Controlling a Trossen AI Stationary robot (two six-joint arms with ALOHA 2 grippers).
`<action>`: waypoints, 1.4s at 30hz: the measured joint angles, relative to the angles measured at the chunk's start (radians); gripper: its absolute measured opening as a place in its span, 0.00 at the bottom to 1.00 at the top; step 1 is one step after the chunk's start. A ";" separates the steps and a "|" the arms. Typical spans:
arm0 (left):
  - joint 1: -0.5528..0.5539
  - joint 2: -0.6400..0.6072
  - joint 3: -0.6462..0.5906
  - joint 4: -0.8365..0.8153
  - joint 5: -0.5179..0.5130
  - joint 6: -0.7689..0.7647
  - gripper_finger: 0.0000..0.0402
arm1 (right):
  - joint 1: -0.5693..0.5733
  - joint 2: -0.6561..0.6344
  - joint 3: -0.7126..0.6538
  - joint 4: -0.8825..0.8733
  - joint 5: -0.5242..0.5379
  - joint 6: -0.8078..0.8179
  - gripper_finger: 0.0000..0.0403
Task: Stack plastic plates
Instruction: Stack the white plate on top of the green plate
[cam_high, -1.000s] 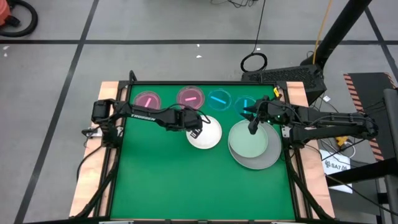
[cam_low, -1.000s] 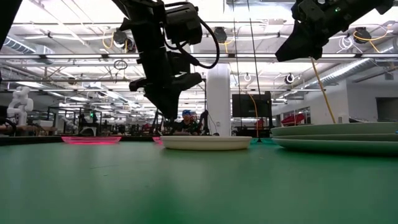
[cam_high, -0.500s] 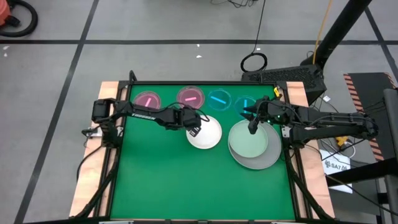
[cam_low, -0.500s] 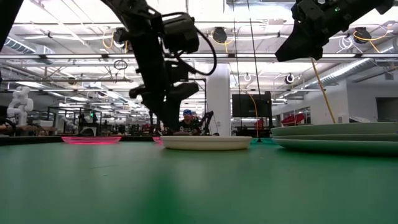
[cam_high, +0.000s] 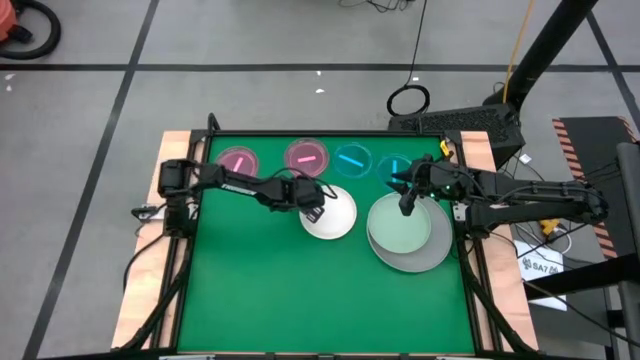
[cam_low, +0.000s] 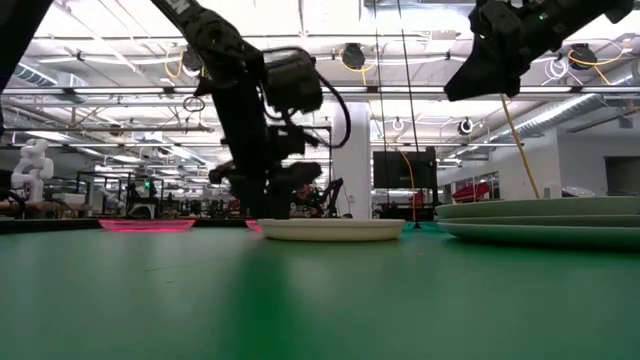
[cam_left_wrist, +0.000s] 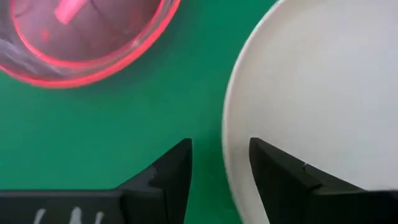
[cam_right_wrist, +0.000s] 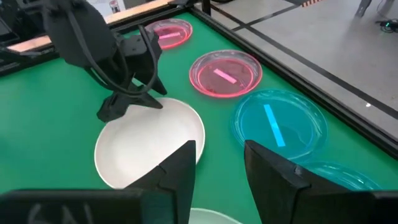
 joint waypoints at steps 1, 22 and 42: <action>0.000 0.011 0.000 0.005 -0.007 -0.003 0.42 | 0.000 0.000 0.000 -0.005 0.000 0.003 0.33; -0.015 0.007 0.001 0.074 -0.059 0.190 0.03 | 0.003 0.083 0.000 0.021 0.003 0.126 0.33; -0.075 -0.113 0.000 0.069 -0.134 0.370 0.04 | 0.052 0.545 -0.001 0.434 -0.055 -0.094 0.37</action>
